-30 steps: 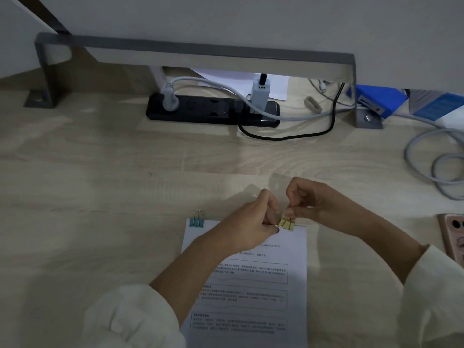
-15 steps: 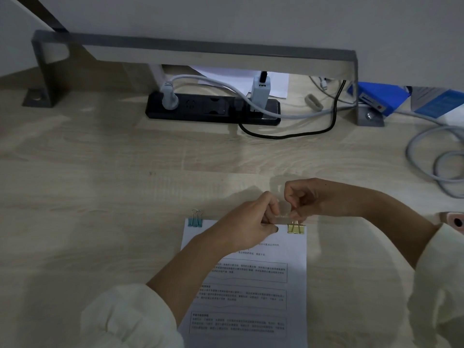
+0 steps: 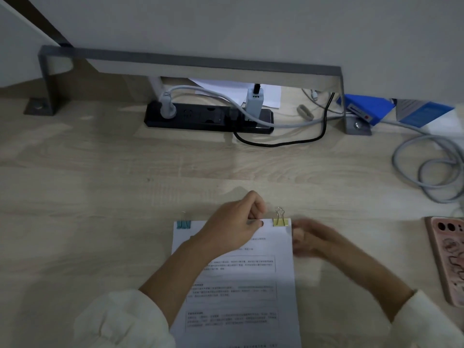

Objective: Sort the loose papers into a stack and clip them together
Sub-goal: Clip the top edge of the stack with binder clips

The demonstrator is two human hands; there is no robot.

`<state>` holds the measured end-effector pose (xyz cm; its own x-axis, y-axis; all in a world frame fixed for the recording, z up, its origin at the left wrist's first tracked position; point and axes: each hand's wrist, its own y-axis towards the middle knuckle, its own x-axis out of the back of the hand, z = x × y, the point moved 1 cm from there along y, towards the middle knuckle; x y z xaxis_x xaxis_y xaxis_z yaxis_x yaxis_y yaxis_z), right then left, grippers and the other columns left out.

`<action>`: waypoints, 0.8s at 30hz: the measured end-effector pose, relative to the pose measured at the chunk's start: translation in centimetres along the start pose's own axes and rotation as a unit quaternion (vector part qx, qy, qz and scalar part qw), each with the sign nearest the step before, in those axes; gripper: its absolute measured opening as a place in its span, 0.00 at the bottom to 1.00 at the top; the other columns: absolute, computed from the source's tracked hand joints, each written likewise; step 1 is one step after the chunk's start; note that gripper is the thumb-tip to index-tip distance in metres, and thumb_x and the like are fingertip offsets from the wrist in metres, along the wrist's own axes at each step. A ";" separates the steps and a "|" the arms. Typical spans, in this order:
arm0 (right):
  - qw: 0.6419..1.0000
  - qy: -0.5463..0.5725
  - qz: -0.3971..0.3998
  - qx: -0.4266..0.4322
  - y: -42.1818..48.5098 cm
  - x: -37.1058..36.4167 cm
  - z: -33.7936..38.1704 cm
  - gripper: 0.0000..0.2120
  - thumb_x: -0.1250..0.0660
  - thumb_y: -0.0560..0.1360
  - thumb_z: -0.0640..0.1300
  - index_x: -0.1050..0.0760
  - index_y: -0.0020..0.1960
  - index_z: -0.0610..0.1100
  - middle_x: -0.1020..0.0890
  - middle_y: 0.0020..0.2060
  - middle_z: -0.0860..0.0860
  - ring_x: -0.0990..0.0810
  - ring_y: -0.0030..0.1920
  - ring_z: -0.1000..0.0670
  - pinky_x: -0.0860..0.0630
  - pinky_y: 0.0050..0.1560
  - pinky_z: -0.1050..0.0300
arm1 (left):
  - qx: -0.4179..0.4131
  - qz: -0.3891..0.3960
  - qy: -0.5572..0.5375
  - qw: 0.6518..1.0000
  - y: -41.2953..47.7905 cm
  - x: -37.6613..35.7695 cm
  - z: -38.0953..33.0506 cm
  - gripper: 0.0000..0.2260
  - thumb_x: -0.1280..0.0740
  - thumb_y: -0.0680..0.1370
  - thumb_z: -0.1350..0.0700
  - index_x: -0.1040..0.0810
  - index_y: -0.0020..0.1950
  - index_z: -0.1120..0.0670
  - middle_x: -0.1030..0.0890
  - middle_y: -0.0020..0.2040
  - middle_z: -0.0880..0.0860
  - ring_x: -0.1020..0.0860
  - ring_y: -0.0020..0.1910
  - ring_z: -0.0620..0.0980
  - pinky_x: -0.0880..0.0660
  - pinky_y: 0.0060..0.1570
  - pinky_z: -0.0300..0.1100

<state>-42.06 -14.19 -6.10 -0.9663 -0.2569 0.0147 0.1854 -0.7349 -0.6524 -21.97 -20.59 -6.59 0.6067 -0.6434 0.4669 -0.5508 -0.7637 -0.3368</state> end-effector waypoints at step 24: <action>0.976 0.207 0.007 0.069 3.6 -20.1 2.9 0.16 0.39 0.76 0.35 0.27 0.63 0.43 0.19 0.58 0.44 0.20 0.57 0.41 0.26 0.61 0.39 | 0.208 -0.384 0.111 0.893 -18.2 3.1 9.4 0.30 0.56 0.73 0.38 0.36 0.71 0.46 0.41 0.76 0.47 0.46 0.75 0.46 0.52 0.75 0.49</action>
<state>-21.42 -13.48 -6.50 -0.9477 -0.0129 -0.3190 0.1937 -0.8175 -0.5424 -4.73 -9.20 -6.69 0.5598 0.0698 0.8257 0.2671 -0.9585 -0.1000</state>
